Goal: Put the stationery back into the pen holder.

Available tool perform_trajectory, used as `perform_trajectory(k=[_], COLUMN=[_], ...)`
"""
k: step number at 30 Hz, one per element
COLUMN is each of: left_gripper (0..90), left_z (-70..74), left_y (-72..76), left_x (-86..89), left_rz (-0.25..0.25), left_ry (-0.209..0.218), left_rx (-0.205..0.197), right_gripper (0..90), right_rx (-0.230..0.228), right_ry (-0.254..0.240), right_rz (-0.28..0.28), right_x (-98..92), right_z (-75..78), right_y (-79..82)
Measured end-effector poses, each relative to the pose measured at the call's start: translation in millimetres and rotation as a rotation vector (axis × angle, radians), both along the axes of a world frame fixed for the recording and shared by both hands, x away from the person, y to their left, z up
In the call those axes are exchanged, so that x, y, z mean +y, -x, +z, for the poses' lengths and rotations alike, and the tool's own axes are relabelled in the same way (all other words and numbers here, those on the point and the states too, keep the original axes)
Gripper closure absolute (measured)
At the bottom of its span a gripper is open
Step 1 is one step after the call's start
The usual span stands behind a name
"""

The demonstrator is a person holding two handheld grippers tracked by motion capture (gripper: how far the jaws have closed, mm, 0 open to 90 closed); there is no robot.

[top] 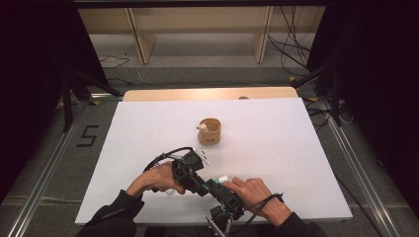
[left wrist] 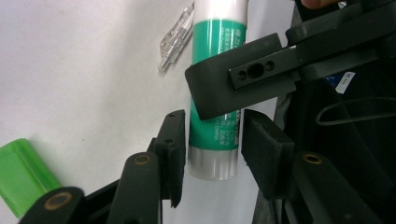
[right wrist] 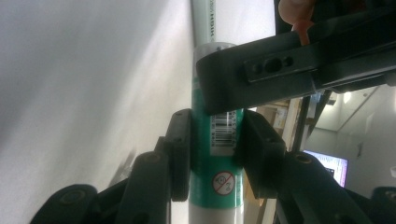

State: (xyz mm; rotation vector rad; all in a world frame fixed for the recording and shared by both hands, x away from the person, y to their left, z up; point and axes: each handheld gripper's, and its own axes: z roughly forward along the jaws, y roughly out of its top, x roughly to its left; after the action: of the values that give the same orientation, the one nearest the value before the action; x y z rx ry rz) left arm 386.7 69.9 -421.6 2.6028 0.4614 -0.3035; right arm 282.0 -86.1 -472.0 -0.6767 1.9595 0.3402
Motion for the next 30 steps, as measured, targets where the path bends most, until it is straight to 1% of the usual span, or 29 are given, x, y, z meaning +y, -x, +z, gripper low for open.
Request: perform_trajectory(k=[2, 3, 7, 16, 18, 19, 20, 21, 22, 23, 24, 25, 26, 27, 28, 29, 30], left_gripper=[61.4, 62.1, 63.1, 64.8, 65.0, 65.2, 65.2, 65.3, 65.4, 65.4, 65.4, 65.5, 65.5, 65.5, 65.5, 65.5, 65.5], left_z=[-0.6, -0.7, -2.4, -4.5, -5.0, -5.4, -5.9, -6.0, -6.2, -6.4, -6.7, -6.4, -6.0, -5.2, -4.5, -3.5, -2.9], left_y=[-0.7, -1.2, -1.6, -1.7, -1.7, -1.6, -1.9, -1.9, -1.8, -2.0, -1.8, -2.6, -2.8, -3.3, -4.0, -4.6, -4.5], left_x=[0.0, -0.1, -1.2, -0.4, -0.3, -0.3, -0.3, -0.2, -0.1, 0.4, 0.9, 2.1, 3.1, 4.5, 6.0, 7.5, 8.9], left_rz=[0.001, -0.003, -0.018, -0.027, -0.032, -0.027, -0.023, -0.021, -0.025, -0.028, -0.019, -0.018, -0.012, -0.014, -0.014, -0.011, -0.004], left_ry=[0.005, 0.001, -0.010, -0.005, -0.007, -0.003, 0.000, -0.002, -0.007, -0.010, -0.003, 0.001, 0.007, 0.006, 0.010, 0.013, 0.019], left_rx=[0.005, 0.009, 0.017, 0.034, 0.039, 0.042, 0.046, 0.048, 0.049, 0.049, 0.050, 0.049, 0.052, 0.047, 0.043, 0.043, 0.044], right_gripper=[66.3, 66.3, 66.3, 66.2, 66.0, 65.4, 65.4, 64.7, 57.5, 57.5, 54.6, 49.5, 49.5, 48.2, 44.1, 44.1, 43.2], right_rx=[-0.001, -0.006, 0.000, -0.004, 0.004, 0.016, 0.016, 0.020, 0.022, 0.022, 0.033, 0.041, 0.041, 0.050, 0.067, 0.067, 0.075], right_ry=[0.001, 0.003, 0.004, 0.007, 0.010, 0.008, 0.008, 0.007, -0.001, -0.001, -0.006, -0.012, -0.012, -0.019, -0.034, -0.034, -0.050], right_rz=[0.002, 0.011, 0.006, 0.017, 0.020, 0.018, 0.018, 0.011, 0.007, 0.007, -0.003, -0.011, -0.011, -0.024, -0.049, -0.049, -0.058], right_x=[0.2, 0.7, 1.0, 1.6, 1.5, 1.5, 1.5, 1.6, 1.9, 1.9, 1.1, -0.6, -0.6, -1.9, -4.6, -4.6, -6.2], right_z=[-0.4, -0.2, -0.8, -1.8, -1.7, -1.3, -1.3, -1.0, 0.2, 0.2, 1.4, 3.7, 3.7, 4.8, 8.4, 8.4, 9.6], right_y=[0.4, 0.1, 1.3, 2.4, 2.6, 2.3, 2.3, 2.0, 0.5, 0.5, 0.2, -0.7, -0.7, -0.9, -2.1, -2.1, -3.2])
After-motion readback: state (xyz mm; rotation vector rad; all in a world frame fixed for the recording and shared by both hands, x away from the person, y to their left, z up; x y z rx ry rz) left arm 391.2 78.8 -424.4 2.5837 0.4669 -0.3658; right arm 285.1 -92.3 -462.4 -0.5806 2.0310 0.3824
